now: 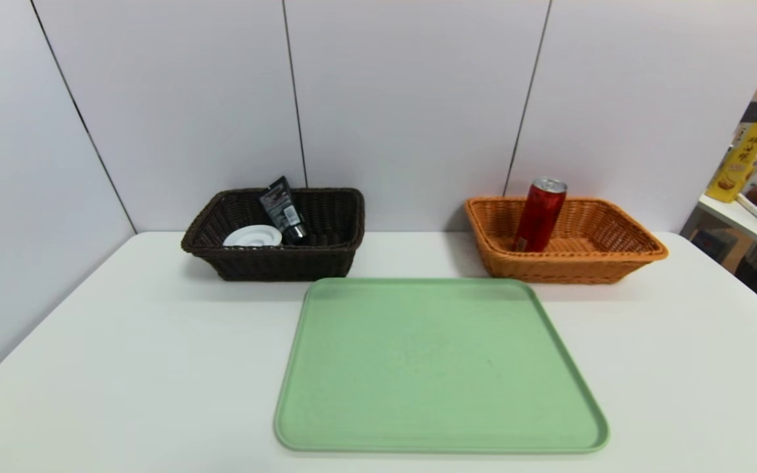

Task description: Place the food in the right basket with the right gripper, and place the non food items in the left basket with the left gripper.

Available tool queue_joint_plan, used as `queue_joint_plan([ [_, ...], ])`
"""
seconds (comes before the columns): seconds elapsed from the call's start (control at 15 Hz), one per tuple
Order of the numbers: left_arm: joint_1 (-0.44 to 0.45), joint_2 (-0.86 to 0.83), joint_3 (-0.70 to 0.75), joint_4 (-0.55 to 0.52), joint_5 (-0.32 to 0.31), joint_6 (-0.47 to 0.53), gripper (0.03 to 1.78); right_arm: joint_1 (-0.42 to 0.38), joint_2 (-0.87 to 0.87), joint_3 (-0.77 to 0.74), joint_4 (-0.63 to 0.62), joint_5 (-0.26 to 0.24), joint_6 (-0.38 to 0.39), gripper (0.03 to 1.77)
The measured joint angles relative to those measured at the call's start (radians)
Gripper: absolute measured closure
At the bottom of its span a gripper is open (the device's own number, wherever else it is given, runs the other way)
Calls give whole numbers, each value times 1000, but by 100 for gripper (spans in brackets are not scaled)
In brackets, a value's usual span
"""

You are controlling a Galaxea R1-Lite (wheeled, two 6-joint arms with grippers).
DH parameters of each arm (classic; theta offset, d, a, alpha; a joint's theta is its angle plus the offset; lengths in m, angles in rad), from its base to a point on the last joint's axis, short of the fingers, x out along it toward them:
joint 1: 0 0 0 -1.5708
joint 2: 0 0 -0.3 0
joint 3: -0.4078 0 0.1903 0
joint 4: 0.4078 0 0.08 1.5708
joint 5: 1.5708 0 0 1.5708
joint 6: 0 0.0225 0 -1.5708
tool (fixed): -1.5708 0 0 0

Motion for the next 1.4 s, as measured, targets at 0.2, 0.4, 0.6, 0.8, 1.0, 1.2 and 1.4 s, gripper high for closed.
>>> queue_joint_plan([
  [0.2, 0, -13, -2, 11, -34, -3, 12, 0, -15, 0, 24, -10, 14, 10],
  [0.4, 0, -24, 0, 55, -78, -3, 12, 0, -19, 0, 91, -16, 18, 10],
  [0.6, -1, -29, 1, 134, -87, -10, 12, 0, -20, 0, 104, -16, 20, 10],
  [0.8, -1, -30, 1, 135, -87, -9, 12, 0, -20, 0, 105, -16, 46, 10],
  [1.0, -1, -30, 1, 133, -87, -9, 12, 0, -20, 0, 105, -22, 86, 10],
  [1.2, -1, -30, 1, 132, -87, -16, 12, 1, -20, 0, 104, -30, 112, 10],
  [1.4, -1, -30, 1, 130, -88, -44, 12, 1, -19, -1, 102, -50, 171, 10],
])
